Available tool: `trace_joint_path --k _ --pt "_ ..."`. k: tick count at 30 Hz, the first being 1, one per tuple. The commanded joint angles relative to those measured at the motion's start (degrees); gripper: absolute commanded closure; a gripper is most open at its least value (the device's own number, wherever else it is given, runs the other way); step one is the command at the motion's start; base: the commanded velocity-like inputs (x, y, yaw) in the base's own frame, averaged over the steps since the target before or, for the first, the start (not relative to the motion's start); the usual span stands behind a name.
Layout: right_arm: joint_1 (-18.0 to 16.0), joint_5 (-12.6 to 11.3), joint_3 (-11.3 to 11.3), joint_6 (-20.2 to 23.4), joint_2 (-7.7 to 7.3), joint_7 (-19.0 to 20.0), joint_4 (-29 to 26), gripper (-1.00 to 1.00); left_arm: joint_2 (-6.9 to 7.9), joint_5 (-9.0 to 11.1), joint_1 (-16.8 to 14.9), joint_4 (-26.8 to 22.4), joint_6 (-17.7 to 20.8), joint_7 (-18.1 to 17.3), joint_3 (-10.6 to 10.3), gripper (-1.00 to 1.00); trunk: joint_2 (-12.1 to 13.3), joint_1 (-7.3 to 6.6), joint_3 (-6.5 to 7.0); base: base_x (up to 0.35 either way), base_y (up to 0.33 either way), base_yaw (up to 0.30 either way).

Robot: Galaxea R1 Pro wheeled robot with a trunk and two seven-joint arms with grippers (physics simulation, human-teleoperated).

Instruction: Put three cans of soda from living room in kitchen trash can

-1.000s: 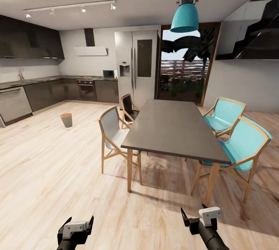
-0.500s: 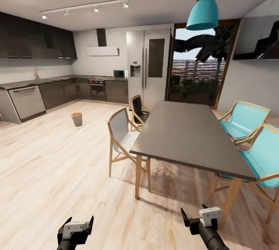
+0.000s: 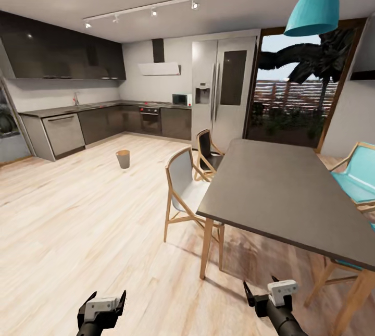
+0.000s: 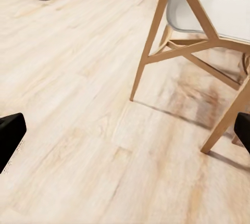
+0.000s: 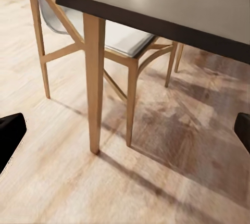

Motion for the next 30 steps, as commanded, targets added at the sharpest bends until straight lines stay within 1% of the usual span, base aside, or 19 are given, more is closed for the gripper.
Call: trace_joint_path --k 1,14,30 --pt "-0.01 0.0 0.0 -0.01 0.0 0.0 0.18 -1.0 0.0 -0.01 -0.04 0.29 0.0 0.04 0.02 -1.0 0.0 0.0 0.0 0.22 0.143 0.074" --pt "-0.02 0.0 0.0 0.01 0.0 0.01 0.41 -1.0 0.0 -0.02 -0.11 0.62 0.0 -0.01 0.09 -1.0 0.0 0.0 0.0 0.23 0.185 0.021" --pt "-0.02 0.0 0.0 -0.02 0.0 0.0 2.04 -1.0 0.0 -0.02 -0.15 0.6 0.05 -0.1 0.2 -1.0 0.0 0.0 0.0 0.148 0.254 0.001"
